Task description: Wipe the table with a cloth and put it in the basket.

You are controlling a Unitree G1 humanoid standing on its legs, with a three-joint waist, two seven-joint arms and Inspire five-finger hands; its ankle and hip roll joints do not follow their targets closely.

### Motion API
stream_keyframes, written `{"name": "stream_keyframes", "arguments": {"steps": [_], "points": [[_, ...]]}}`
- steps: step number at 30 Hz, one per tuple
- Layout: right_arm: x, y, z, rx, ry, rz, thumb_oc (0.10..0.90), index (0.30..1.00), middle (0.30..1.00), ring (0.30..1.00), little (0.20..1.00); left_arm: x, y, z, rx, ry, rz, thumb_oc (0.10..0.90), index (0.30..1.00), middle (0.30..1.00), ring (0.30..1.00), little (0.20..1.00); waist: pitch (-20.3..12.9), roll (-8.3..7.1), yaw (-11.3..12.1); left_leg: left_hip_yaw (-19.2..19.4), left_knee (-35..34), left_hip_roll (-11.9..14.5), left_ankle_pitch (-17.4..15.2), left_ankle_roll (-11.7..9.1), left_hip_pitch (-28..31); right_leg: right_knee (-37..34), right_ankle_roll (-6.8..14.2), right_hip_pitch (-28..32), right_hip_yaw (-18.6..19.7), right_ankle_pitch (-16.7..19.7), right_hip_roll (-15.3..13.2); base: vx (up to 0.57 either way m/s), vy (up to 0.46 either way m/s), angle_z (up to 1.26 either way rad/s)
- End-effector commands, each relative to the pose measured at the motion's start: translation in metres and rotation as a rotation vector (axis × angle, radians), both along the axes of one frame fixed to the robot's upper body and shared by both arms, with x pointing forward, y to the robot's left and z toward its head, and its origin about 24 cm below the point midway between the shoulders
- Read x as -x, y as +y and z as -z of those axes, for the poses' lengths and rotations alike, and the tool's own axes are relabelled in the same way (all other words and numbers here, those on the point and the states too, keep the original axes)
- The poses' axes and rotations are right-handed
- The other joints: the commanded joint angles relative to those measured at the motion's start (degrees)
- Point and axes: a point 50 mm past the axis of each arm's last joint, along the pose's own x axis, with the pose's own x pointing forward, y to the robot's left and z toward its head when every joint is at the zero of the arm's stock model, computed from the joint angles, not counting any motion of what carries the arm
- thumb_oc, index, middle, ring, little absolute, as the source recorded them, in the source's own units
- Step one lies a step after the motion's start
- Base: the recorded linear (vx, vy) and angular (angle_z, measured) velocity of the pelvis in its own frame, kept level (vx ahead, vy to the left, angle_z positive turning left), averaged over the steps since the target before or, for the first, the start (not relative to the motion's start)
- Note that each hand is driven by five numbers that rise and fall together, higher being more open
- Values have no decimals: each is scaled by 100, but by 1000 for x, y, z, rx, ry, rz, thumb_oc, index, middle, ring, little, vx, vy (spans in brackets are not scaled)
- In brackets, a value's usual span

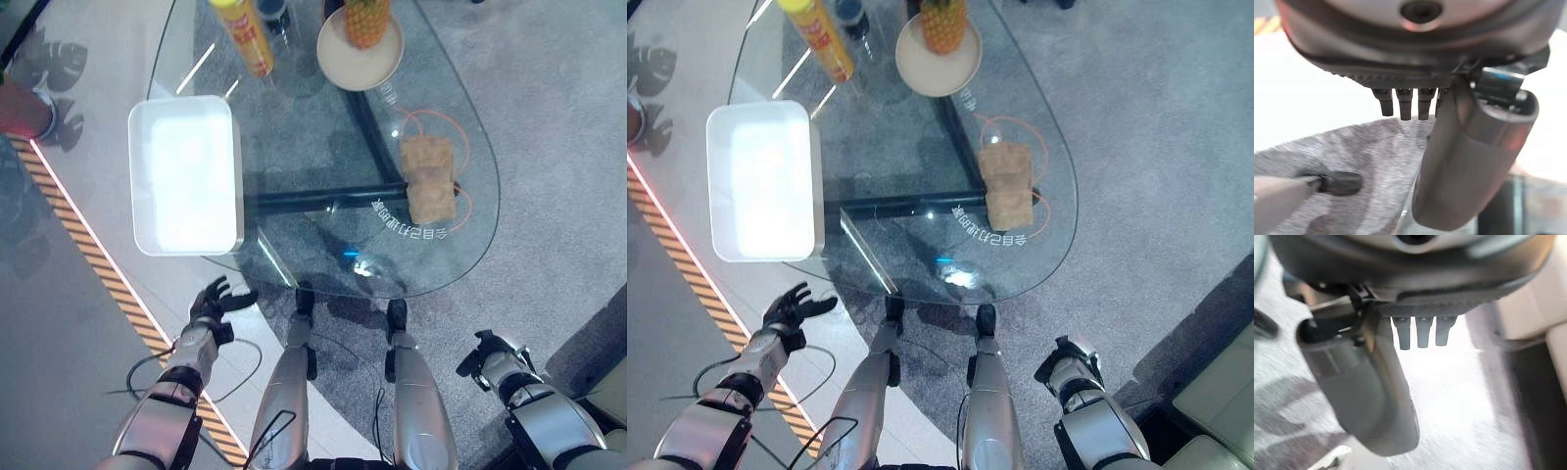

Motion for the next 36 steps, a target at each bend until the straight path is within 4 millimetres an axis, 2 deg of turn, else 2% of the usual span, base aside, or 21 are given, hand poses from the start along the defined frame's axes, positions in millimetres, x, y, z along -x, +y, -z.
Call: {"name": "stream_keyframes", "arguments": {"steps": [1, 4, 8, 14, 21, 24, 25, 26, 30, 31, 33, 36], "points": [[13, -33, -9, 71, -54, 119, 800, 900, 900, 900, 900, 15, 31, 3, 22, -6, -134, 800, 900, 900, 900, 900, -58, -178, -21, 15, 1333, -356, -867, 381, -748, -473, -226, -548, -243, 732, 347, -67, -23, 4], [1, -36, -24, 83, -151, 140, 800, 900, 900, 900, 900, 14, 31, 0, 48, -37, -148, 800, 900, 900, 900, 900, -58, -160, -12, 38, 1722, -299, -1029, 404, -1108, -89, -264, -920, -188, 592, 413, -28, -14, -5], [-6, -39, -34, 79, -223, 151, 800, 900, 900, 900, 900, 9, 27, -8, 52, -107, -113, 800, 900, 900, 900, 900, -57, -155, -1, 82, 1851, -258, -1088, 430, -1379, 122, -310, -1208, -204, 514, 492, -24, -11, -8], [-3, -44, -35, 65, -270, 189, 800, 900, 900, 900, 900, 9, 32, -11, 63, -124, -104, 800, 900, 900, 900, 900, -57, -121, 11, 30, 2131, -262, -1206, 437, -1669, 476, -348, -1495, -209, 406, 507, -1, -15, -1], [-2, -53, -42, 83, -336, 251, 800, 900, 900, 900, 900, 13, 34, -7, 75, -115, -100, 800, 900, 900, 900, 900, -57, -70, 13, 21, 2178, -282, -1219, 425, -1737, 526, -370, -1563, -223, 390, 510, 0, 0, 0], [-5, -60, -53, 5, -468, 359, 800, 900, 900, 900, 900, 13, 33, -6, 86, -116, -101, 800, 900, 900, 900, 900, -57, -47, 7, 24, 2151, -279, -1223, 418, -1712, 505, -368, -1546, -219, 391, 504, 0, 0, 0], [-9, -61, -61, -74, -595, 439, 800, 900, 900, 900, 900, 14, 32, -4, 85, -113, -103, 800, 900, 900, 900, 900, -57, -47, 0, 21, 2122, -283, -1223, 412, -1687, 465, -362, -1525, -219, 407, 504, 0, 0, 0], [-9, -61, -61, -82, -592, 440, 800, 900, 900, 900, 900, 14, 32, -4, 85, -112, -103, 800, 900, 900, 900, 900, -57, -47, 2, 22, 2116, -283, -1223, 411, -1680, 457, -362, -1519, -218, 410, 506, 0, 0, 0], [-22, -59, -87, -261, -945, 586, 800, 900, 900, 900, 900, 20, 31, 2, 96, -110, -121, 800, 900, 900, 900, 900, -57, -74, -25, 26, 2025, -282, -1230, 401, -1597, 318, -354, -1445, -222, 455, 515, 0, 0, 0], [-28, -54, -98, -316, -1048, 602, 800, 900, 900, 900, 900, 21, 29, 3, 96, -110, -125, 800, 900, 900, 900, 900, -57, -92, -35, 26, 2002, -280, -1223, 394, -1592, 273, -352, -1432, -223, 469, 512, 0, 0, 0], [-33, -49, -108, -342, -1122, 595, 800, 900, 900, 900, 900, 22, 28, 4, 97, -111, -129, 800, 900, 900, 900, 900, -57, -103, -46, 25, 1972, -283, -1210, 395, -1589, 244, -356, -1431, -226, 481, 518, -6, 10, -2], [-49, -20, -154, -264, -1344, 506, 800, 900, 900, 900, 900, 24, 24, 5, 108, -123, -140, 800, 900, 900, 900, 900, -57, -135, -93, 29, 1859, -298, -1143, 389, -1580, 129, -363, -1433, -212, 550, 545, -6, 7, -1]]}}
